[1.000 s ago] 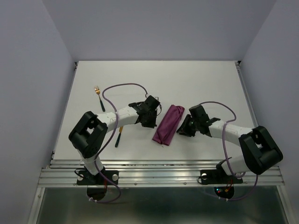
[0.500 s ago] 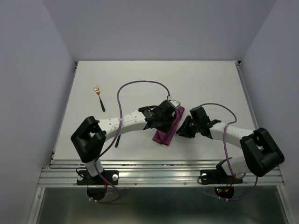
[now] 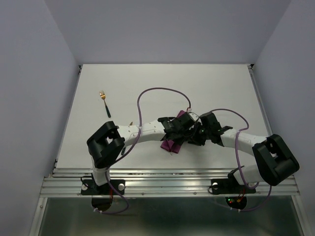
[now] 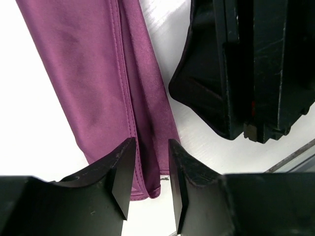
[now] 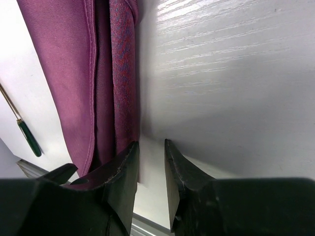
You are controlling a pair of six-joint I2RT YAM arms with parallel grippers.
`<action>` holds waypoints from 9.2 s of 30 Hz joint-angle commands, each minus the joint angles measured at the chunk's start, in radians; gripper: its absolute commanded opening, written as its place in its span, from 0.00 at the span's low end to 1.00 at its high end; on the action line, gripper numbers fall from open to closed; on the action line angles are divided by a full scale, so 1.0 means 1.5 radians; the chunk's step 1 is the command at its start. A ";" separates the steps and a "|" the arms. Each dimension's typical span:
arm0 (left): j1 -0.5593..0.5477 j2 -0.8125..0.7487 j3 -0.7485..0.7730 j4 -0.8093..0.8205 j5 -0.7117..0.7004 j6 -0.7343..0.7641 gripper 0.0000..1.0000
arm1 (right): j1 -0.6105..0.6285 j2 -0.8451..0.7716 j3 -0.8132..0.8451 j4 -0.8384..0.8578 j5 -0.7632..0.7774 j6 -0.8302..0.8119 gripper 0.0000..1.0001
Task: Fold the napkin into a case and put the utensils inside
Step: Stuff the top corner of the smaller-rectangle-folded napkin into the folded napkin.
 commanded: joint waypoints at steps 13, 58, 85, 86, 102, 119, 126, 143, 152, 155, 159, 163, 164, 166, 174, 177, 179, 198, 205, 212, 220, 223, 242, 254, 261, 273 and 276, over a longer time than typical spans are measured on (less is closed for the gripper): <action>-0.005 0.027 0.004 0.053 -0.035 0.020 0.44 | 0.005 0.013 0.004 0.014 -0.003 0.006 0.34; -0.014 0.025 -0.017 0.066 -0.100 0.020 0.50 | 0.005 0.009 0.010 0.006 -0.003 0.003 0.34; 0.011 0.055 -0.008 0.075 -0.043 0.029 0.00 | 0.005 0.049 0.015 0.087 -0.038 -0.009 0.35; 0.013 0.053 -0.009 0.077 -0.039 0.029 0.00 | 0.005 0.053 0.018 0.087 -0.037 -0.010 0.33; 0.028 0.035 0.009 0.094 0.056 0.008 0.00 | 0.005 0.067 0.035 0.095 -0.040 -0.016 0.01; 0.038 0.059 0.038 0.097 0.067 -0.010 0.00 | 0.005 0.068 0.029 0.108 -0.047 -0.010 0.01; 0.041 0.074 0.053 0.101 0.056 -0.014 0.00 | 0.005 0.063 0.024 0.107 -0.047 -0.006 0.01; 0.041 0.053 0.051 0.081 0.072 -0.002 0.14 | 0.005 0.007 0.038 0.026 0.036 -0.015 0.14; 0.042 0.042 0.053 0.082 0.100 -0.005 0.33 | 0.005 -0.061 0.059 -0.045 0.135 -0.018 0.35; 0.043 0.043 0.055 0.088 0.102 -0.012 0.34 | 0.005 -0.082 0.062 -0.065 0.168 -0.018 0.37; 0.045 0.050 0.060 0.092 0.101 -0.019 0.33 | 0.005 -0.107 0.064 -0.106 0.213 -0.010 0.37; 0.046 0.060 0.060 0.093 0.101 -0.022 0.21 | -0.001 -0.134 0.058 -0.139 0.263 0.003 0.39; 0.047 0.063 0.061 0.094 0.101 -0.021 0.18 | -0.001 -0.138 0.055 -0.146 0.268 0.008 0.40; 0.048 0.065 0.061 0.095 0.100 -0.021 0.07 | -0.007 -0.151 0.051 -0.157 0.284 0.012 0.40; 0.057 0.079 0.082 0.099 0.099 -0.031 0.00 | -0.014 -0.130 0.046 -0.161 0.260 0.007 0.38; 0.060 0.088 0.095 0.100 0.101 -0.032 0.00 | -0.014 -0.105 0.050 -0.127 0.197 -0.024 0.35; 0.061 0.094 0.098 0.101 0.106 -0.033 0.00 | -0.014 -0.094 0.047 -0.088 0.138 -0.030 0.34; 0.070 0.115 0.115 0.102 0.122 -0.033 0.00 | -0.014 -0.002 0.006 0.012 0.072 -0.026 0.24; 0.072 0.126 0.125 0.101 0.123 -0.035 0.00 | -0.014 0.002 0.004 0.018 0.063 -0.024 0.07; 0.073 0.135 0.138 0.103 0.123 -0.042 0.00 | -0.014 0.009 0.001 0.029 0.049 -0.021 0.04; 0.074 0.141 0.147 0.099 0.120 -0.042 0.00 | -0.014 0.006 -0.003 0.034 0.040 -0.018 0.04; 0.074 0.139 0.148 0.100 0.118 -0.043 0.00 | -0.014 0.007 -0.008 0.040 0.036 -0.017 0.04; 0.074 0.133 0.149 0.077 0.138 -0.031 0.30 | -0.014 -0.011 0.000 0.016 0.060 -0.012 0.10; 0.074 0.108 0.155 0.066 0.136 -0.036 0.35 | -0.014 -0.033 0.007 -0.022 0.105 -0.021 0.24; 0.074 0.093 0.153 0.067 0.122 -0.043 0.39 | -0.014 -0.067 0.034 -0.076 0.155 -0.044 0.34; 0.074 0.072 0.145 0.075 0.116 -0.055 0.38 | -0.065 -0.118 0.066 -0.194 0.313 -0.108 0.44; 0.074 0.068 0.145 0.072 0.110 -0.052 0.41 | -0.106 -0.130 0.065 -0.198 0.303 -0.123 0.45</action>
